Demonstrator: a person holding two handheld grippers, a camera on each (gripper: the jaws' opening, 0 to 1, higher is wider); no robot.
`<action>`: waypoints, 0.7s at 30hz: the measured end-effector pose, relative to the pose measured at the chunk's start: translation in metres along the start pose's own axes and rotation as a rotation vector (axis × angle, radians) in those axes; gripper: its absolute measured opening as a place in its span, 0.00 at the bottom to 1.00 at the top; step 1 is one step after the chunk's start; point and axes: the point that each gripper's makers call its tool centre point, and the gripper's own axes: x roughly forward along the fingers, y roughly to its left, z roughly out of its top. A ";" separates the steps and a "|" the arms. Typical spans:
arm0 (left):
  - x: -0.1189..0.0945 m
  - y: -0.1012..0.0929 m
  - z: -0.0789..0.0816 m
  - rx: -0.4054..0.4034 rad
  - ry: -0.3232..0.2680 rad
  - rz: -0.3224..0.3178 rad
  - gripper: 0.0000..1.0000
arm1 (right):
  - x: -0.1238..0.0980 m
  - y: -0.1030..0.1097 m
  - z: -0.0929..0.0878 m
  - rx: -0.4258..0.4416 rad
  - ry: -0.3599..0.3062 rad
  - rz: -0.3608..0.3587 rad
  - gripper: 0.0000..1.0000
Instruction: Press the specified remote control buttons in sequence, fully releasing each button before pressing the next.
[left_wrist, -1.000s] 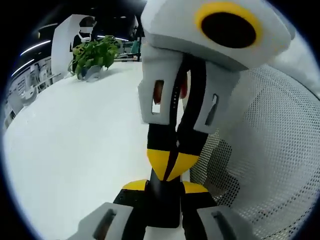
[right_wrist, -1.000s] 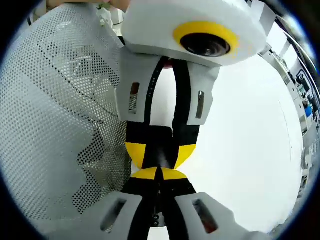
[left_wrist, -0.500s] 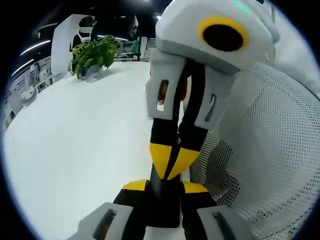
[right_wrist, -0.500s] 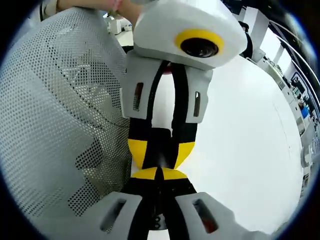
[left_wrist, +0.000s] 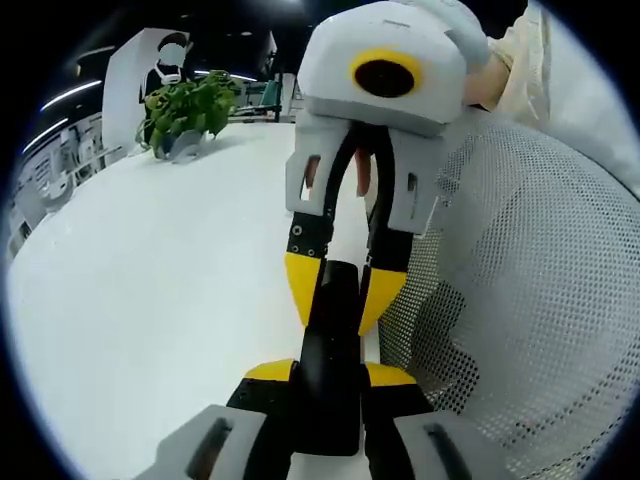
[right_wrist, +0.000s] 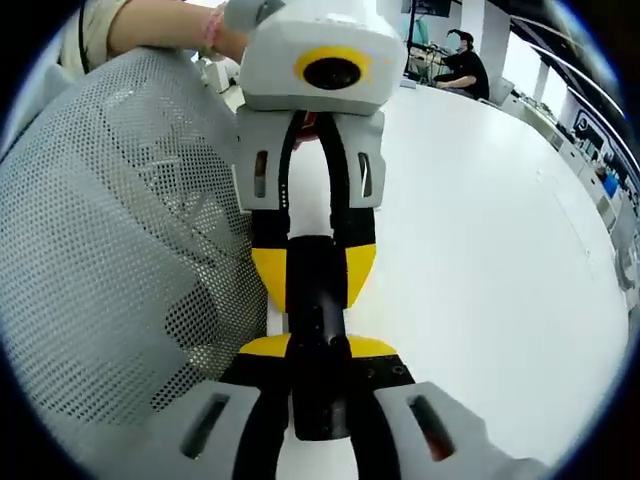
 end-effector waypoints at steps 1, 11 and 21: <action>0.000 0.000 0.000 0.000 0.000 0.000 0.24 | 0.000 0.000 0.000 0.004 -0.003 -0.002 0.19; 0.000 0.000 -0.001 0.025 0.013 0.003 0.24 | 0.000 0.000 -0.001 -0.027 -0.029 -0.006 0.19; 0.000 0.000 0.000 0.022 0.014 0.003 0.24 | -0.003 -0.001 -0.009 -0.024 -0.031 0.003 0.24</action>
